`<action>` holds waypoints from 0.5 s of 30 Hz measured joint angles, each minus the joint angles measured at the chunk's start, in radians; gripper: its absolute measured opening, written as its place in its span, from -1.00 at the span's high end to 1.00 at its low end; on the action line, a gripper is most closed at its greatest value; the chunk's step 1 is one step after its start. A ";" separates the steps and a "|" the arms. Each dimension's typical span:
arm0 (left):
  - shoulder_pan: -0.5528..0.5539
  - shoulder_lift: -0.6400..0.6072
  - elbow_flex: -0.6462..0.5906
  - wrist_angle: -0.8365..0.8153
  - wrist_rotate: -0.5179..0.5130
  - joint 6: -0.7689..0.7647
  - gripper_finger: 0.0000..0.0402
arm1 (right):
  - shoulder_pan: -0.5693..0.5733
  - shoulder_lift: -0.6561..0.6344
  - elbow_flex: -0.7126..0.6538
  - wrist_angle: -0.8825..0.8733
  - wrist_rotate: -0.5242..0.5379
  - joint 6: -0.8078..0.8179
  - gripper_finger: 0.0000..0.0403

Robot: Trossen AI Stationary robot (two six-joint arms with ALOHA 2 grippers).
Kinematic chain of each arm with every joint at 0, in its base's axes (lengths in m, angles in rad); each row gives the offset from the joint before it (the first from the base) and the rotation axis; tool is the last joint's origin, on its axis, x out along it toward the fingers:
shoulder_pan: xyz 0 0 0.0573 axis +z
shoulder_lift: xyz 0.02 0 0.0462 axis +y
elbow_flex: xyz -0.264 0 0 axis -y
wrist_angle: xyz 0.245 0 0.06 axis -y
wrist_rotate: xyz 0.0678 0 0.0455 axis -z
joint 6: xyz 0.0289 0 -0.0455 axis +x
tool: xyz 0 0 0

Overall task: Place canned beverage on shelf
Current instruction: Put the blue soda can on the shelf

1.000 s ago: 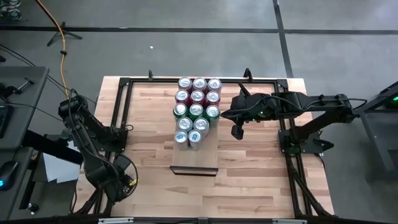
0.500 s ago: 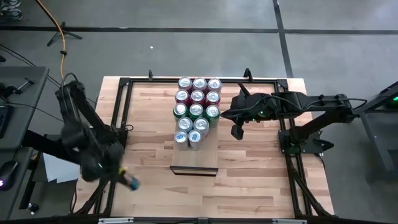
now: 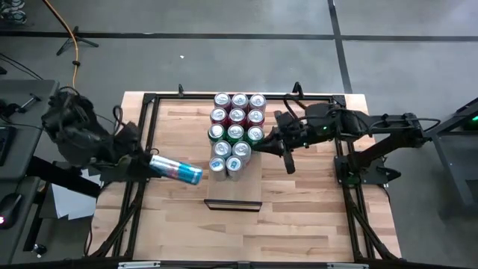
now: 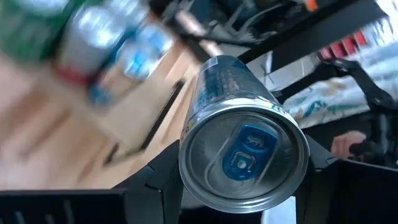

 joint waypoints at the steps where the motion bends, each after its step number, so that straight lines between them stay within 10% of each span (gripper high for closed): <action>1: 0.023 0.023 0.041 0.010 0.010 0.080 0.27 | 0.000 0.000 0.000 0.039 -0.006 0.015 0.95; 15: 0.340 0.390 0.474 0.010 -0.017 1.327 0.25 | -0.006 0.014 0.001 0.260 -0.055 0.250 -0.49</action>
